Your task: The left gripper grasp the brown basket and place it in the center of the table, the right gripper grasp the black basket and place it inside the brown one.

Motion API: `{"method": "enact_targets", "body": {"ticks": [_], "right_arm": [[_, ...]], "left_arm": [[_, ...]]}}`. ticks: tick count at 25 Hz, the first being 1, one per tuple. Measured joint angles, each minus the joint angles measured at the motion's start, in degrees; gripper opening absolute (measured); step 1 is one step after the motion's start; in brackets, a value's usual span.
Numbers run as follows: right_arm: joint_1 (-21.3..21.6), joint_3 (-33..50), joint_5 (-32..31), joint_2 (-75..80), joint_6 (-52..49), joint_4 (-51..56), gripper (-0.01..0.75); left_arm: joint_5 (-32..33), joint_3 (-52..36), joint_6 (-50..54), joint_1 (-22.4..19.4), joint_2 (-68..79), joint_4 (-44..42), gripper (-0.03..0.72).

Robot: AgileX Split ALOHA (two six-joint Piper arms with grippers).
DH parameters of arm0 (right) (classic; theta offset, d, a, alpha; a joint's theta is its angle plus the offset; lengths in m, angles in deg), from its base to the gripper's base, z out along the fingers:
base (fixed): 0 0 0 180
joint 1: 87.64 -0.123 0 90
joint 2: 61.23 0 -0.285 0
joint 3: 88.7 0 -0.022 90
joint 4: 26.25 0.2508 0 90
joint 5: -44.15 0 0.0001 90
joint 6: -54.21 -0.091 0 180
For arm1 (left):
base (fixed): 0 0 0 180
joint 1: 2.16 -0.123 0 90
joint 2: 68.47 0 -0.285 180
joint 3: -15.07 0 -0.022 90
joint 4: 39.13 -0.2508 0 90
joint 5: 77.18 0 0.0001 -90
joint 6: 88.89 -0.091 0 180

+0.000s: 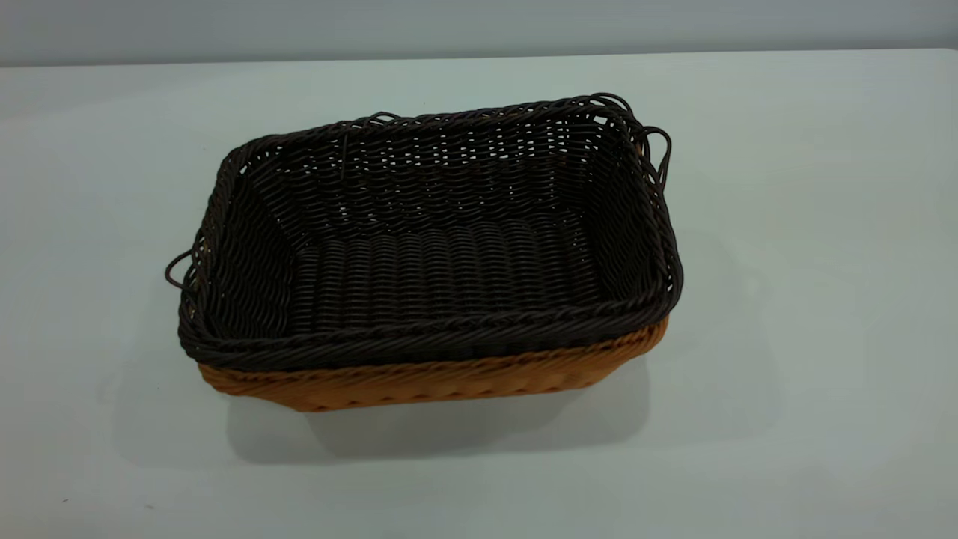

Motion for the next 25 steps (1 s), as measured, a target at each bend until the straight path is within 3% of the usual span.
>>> {"method": "enact_targets", "body": {"ticks": [6, 12, 18, 25], "right_arm": [[0.0, 18.8, 4.7, -19.4, -3.5, -2.0, 0.586], [0.0, 31.6, 7.0, -24.7, -3.7, -2.9, 0.586], [0.0, 33.1, 8.2, -24.8, -3.7, -2.9, 0.586], [0.0, 33.1, 8.3, -24.8, -3.7, -2.9, 0.586]], "left_arm": [[0.0, -15.0, 1.3, 0.0, -4.0, 0.1, 0.450], [0.0, -25.3, 2.8, 0.0, -9.6, 0.2, 0.450], [0.0, -34.7, 4.1, 0.0, -16.2, 1.3, 0.450], [-0.3, -35.6, 4.0, 0.0, -22.7, 2.5, 0.450]]}}
